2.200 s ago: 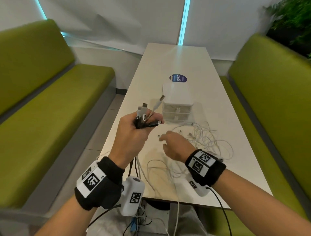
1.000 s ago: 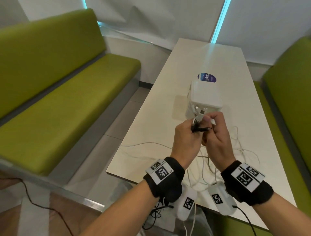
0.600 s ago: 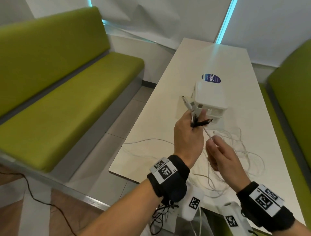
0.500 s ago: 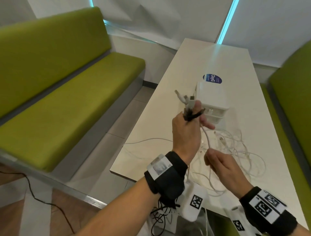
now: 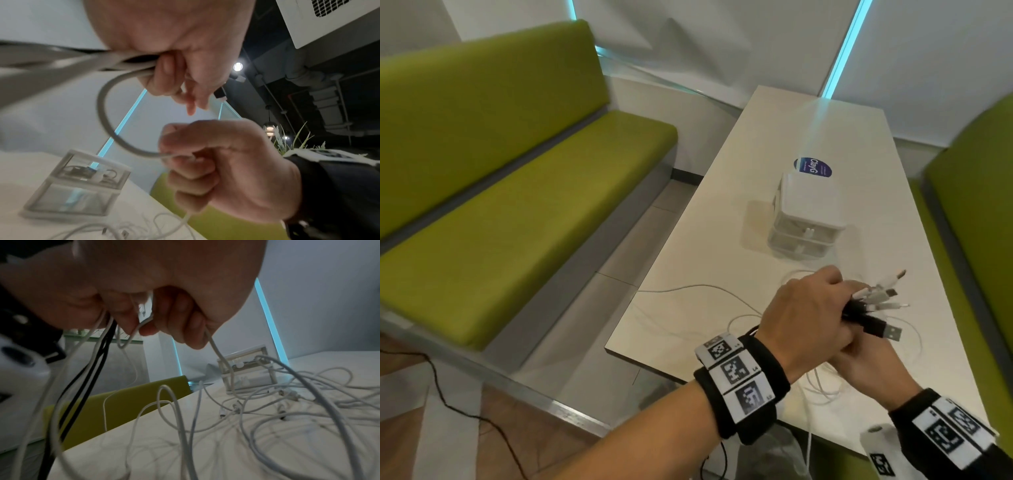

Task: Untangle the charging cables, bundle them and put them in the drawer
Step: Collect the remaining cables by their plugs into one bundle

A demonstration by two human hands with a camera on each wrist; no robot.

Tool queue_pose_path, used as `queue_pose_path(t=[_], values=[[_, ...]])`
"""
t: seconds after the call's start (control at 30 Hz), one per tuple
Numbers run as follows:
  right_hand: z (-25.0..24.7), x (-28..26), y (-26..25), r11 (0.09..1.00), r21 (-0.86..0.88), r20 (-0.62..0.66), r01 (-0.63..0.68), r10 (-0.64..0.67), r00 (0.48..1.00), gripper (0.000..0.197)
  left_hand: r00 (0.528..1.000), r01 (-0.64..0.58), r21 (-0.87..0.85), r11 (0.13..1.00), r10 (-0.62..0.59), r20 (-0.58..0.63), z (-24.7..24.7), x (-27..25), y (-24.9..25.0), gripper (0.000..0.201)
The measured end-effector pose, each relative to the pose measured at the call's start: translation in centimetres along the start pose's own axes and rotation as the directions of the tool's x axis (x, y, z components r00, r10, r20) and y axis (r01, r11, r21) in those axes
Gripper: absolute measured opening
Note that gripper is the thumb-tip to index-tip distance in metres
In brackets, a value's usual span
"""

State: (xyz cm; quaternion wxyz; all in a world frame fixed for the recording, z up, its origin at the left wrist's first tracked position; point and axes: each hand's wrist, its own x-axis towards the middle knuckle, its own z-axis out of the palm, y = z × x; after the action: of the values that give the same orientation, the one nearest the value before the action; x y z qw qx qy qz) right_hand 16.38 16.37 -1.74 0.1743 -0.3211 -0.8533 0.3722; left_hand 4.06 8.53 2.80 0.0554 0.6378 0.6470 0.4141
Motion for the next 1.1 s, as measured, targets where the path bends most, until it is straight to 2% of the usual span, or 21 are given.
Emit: queue_pose_path(t=[0.1, 0.17, 0.2, 0.3, 0.4, 0.5, 0.57, 0.63, 0.7, 0.77, 0.8, 0.87, 0.9, 0.97, 1.03, 1.1], values=[[-0.9, 0.3, 0.3, 0.998, 0.056, -0.078, 0.020, -0.016, 0.997, 0.027, 1.000, 0.014, -0.034, 0.999, -0.014, 0.009, 0.4, -0.5, -0.1, 0.046], [-0.8, 0.5, 0.2, 0.990, 0.137, -0.106, 0.040, -0.025, 0.994, 0.022, 0.999, 0.041, -0.041, 0.998, -0.041, 0.002, 0.4, -0.8, -0.2, 0.054], [-0.6, 0.6, 0.2, 0.980, 0.190, -0.120, 0.056, -0.033, 0.992, 0.022, 0.998, 0.068, -0.031, 0.997, -0.067, 0.002, 0.3, -0.9, -0.5, 0.050], [0.1, 1.0, -0.2, 0.944, 0.316, -0.135, 0.093, -0.052, 0.990, 0.046, 0.983, 0.174, 0.006, 0.985, -0.174, 0.052, 0.1, -1.1, -1.5, 0.022], [0.7, 1.4, -0.6, 0.946, 0.301, -0.168, 0.118, -0.069, 0.983, 0.023, 0.951, 0.263, 0.056, 0.963, -0.269, 0.155, 0.1, -1.6, -2.3, 0.011], [1.4, 1.8, -0.9, 0.937, 0.323, -0.114, 0.136, -0.104, 0.988, 0.014, 0.937, 0.298, 0.034, 0.954, -0.300, 0.180, -0.7, -1.8, -3.0, 0.012], [1.4, 1.9, -0.9, 0.947, 0.293, -0.056, 0.135, -0.123, 0.991, 0.007, 0.944, 0.307, 0.030, 0.951, -0.308, 0.117, -1.8, -1.9, -3.8, 0.015], [1.3, 1.7, 0.2, 0.980, 0.116, -0.044, 0.162, -0.158, 0.987, 0.023, 0.929, 0.370, 0.014, 0.929, -0.369, -0.030, -3.3, -1.8, -4.8, 0.021], [1.2, 1.6, 1.5, 0.988, -0.043, -0.016, 0.150, -0.151, 0.988, 0.033, 0.865, 0.453, -0.083, 0.887, -0.460, -0.201, -5.0, -1.6, -6.1, 0.031], [1.3, 1.6, 2.4, 0.990, -0.100, 0.002, 0.102, -0.103, 0.995, 0.037, 0.802, 0.479, -0.192, 0.856, -0.516, -0.300, -6.2, -1.4, -6.8, 0.033], [1.5, 1.8, 2.5, 0.989, -0.123, 0.014, 0.083, -0.081, 0.997, 0.036, 0.806, 0.475, -0.156, 0.866, -0.500, -0.317, -6.3, -1.2, -7.0, 0.030], [1.8, 2.2, 2.4, 0.985, -0.161, 0.031, 0.062, -0.057, 0.998, 0.034, 0.847, 0.438, -0.042, 0.898, -0.428, -0.316, -5.8, -1.2, -6.9, 0.021], [2.0, 2.4, 2.3, 0.983, -0.177, 0.028, 0.058, -0.054, 0.998, 0.033, 0.871, 0.386, -0.032, 0.922, -0.375, -0.316, -5.4, -1.2, -6.6, 0.022], [2.2, 2.8, 1.5, 0.978, -0.200, 0.010, 0.063, -0.063, 0.998, 0.031, 0.932, 0.231, -0.033, 0.972, -0.231, -0.281, -4.4, -1.2, -5.9, 0.038], [2.2, 3.1, 0.8, 0.975, -0.205, -0.020, 0.091, -0.097, 0.995, 0.024, 0.985, 0.134, 0.049, 0.990, -0.127, -0.115, -3.1, -1.0, -4.9, 0.050], [1.9, 3.3, 0.3, 0.975, -0.200, -0.050, 0.100, -0.112, 0.992, 0.020, 0.985, 0.116, 0.196, 0.974, -0.139, 0.105, -2.0, -0.5, -4.1, 0.041]])
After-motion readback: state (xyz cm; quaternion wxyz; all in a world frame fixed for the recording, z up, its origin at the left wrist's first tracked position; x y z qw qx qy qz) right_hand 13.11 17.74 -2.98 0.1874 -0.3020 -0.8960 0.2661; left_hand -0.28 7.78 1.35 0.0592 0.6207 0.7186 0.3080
